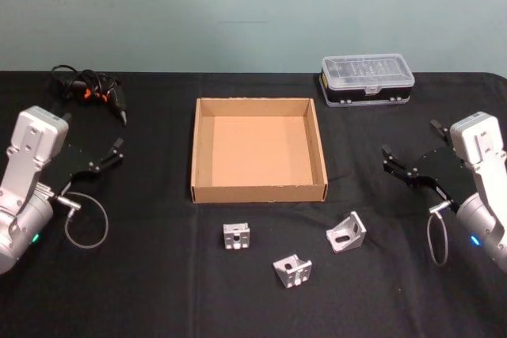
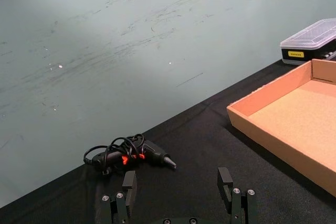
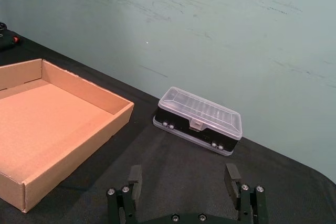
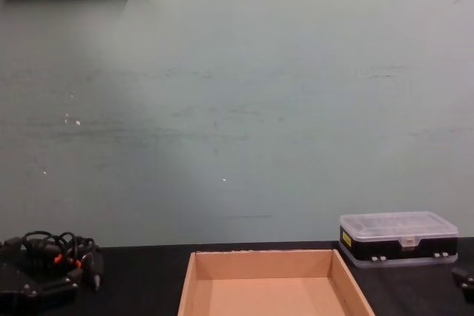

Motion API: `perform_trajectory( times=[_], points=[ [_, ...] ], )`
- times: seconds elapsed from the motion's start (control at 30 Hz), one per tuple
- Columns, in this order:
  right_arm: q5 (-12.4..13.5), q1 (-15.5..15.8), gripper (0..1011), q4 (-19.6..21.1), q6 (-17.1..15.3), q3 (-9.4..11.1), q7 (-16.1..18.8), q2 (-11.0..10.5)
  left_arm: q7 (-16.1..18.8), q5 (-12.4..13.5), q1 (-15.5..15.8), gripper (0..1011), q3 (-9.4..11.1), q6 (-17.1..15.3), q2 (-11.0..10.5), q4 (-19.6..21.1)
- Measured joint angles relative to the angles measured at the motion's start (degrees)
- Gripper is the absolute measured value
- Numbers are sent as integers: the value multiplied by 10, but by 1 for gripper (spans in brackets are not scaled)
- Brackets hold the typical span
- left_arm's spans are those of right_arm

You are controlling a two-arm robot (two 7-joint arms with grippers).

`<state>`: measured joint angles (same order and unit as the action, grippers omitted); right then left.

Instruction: Use one hand to pick up the angle iron from the table and place it into the box.

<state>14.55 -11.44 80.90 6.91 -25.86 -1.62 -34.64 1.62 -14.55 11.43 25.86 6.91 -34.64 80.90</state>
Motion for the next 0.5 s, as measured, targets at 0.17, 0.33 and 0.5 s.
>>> perform_trajectory(
  times=[0.17,0.33,0.5],
  points=[
    [0,0,1002,0,0,0,0,0,0,0,0,1011,0,0,0,0],
    [0,0,1002,0,0,0,0,0,0,0,0,1011,0,0,0,0],
    [0,0,1000,0,0,0,0,0,0,0,0,1011,0,0,0,0]
  ],
)
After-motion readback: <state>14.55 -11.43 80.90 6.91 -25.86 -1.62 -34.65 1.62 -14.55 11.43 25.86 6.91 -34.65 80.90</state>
